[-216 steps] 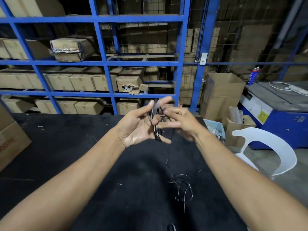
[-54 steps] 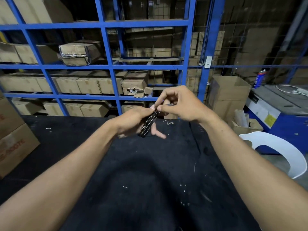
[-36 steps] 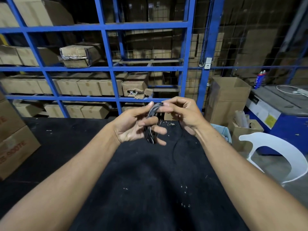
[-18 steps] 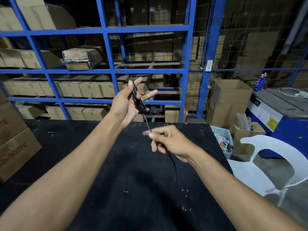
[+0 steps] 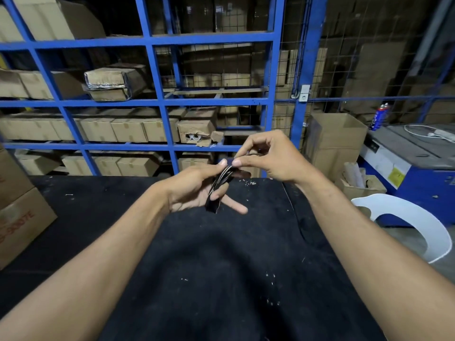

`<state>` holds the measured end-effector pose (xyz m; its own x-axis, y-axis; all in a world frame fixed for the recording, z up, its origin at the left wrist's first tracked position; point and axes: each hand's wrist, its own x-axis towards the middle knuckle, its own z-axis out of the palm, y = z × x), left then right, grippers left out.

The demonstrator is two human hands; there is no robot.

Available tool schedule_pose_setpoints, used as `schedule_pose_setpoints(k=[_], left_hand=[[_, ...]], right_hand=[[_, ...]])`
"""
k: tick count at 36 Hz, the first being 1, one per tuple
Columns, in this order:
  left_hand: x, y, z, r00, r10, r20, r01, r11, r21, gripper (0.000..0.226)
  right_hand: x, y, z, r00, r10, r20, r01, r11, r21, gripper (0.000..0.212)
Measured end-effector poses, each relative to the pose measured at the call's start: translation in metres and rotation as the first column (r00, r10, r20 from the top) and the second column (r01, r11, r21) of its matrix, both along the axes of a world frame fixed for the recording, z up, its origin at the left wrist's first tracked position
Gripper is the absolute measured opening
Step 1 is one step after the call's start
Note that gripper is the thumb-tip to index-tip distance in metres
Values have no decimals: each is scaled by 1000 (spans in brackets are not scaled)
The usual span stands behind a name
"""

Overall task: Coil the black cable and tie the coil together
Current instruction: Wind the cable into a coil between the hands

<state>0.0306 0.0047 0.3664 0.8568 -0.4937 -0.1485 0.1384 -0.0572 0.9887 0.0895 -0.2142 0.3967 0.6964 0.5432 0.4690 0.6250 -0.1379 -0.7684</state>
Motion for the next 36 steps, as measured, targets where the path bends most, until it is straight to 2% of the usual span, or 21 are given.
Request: schedule_pose_setpoints(k=[2,4,8,13,17,20,23,28,31,33,36], left_hand=[[-7,2,0,998,-53,-35,51,996,-69,60],[-11,3,-1,993,-108,-47,98,979,-178,59],[-9,1,0,983,-181,-34,149,889,-433,59],[-1,-3,5,989,-144,25,132,814,-566,57],[7,-2,8,999,-31,33,45,811,-583,53],[12,4,8,996,90,21,-64,832,-552,51],[16,12,7,971,238,38,-196,871,-450,50],[16,19,5,903,412,125,-373,893,-250,45],[13,15,1,888,425,178,-400,903,-160,44],[10,13,-4,911,355,208,-353,934,-51,43],[3,10,-9,961,250,118,-254,967,24,41]], right_hand=[[5,-5,-2,1000,9,-28,-7,997,71,14],[8,-8,-10,993,12,-121,6,989,147,14],[9,-3,-38,945,4,-328,83,964,251,19],[-1,11,-77,889,-48,-454,136,977,162,21],[-21,19,-94,852,-41,-522,114,987,110,21],[-33,22,-97,867,-51,-496,72,997,23,19],[-43,21,-94,892,-90,-443,46,993,-111,24],[-58,19,-68,976,-151,-158,83,924,-373,25],[-59,17,-43,987,-157,-32,128,891,-436,16],[-59,15,-24,988,-144,49,150,880,-450,15],[-57,12,3,981,-127,145,179,881,-439,11]])
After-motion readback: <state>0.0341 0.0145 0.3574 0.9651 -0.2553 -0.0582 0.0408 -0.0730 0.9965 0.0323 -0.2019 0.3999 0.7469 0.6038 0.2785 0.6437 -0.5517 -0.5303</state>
